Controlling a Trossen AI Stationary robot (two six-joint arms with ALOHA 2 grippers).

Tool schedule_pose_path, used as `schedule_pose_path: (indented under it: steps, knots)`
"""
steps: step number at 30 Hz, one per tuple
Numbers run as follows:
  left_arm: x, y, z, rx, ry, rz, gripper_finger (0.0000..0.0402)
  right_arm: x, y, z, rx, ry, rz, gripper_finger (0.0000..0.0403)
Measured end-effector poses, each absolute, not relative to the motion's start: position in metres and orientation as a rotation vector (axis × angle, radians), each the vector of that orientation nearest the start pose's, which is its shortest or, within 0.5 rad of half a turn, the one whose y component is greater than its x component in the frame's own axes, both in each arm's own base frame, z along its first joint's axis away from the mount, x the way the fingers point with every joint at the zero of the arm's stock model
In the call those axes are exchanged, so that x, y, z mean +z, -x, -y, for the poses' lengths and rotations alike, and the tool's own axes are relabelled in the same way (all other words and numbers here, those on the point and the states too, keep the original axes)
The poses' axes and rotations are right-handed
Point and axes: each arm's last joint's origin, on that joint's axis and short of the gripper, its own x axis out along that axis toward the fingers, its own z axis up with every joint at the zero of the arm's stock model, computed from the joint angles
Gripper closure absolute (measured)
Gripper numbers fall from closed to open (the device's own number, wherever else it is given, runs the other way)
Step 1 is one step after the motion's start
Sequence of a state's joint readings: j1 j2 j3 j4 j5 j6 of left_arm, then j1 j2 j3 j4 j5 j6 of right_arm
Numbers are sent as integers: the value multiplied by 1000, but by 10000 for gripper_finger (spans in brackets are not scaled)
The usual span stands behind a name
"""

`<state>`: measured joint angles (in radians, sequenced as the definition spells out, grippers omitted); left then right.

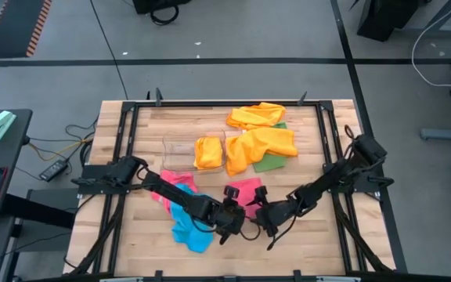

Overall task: Fold microfiber towels
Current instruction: Fold the right pink microfiber cloth

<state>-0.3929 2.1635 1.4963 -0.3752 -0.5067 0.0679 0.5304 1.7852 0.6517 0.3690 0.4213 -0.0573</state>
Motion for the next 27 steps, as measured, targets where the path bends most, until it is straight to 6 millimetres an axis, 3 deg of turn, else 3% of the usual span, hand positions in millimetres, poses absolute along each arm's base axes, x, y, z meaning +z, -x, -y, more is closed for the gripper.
schedule_pose_path:
  steps: [14, 23, 27]
  knots:
    - [136, -418, 145, 124, -460, -965, 320, 84, -267, -140, 51, 483, -738, 191]
    - [138, -414, 163, 32, -617, -940, 322, 83, -266, -142, 119, 447, -758, 341]
    - [139, -413, 168, 25, -617, -922, 322, 86, -267, -146, 167, 421, -767, 384]
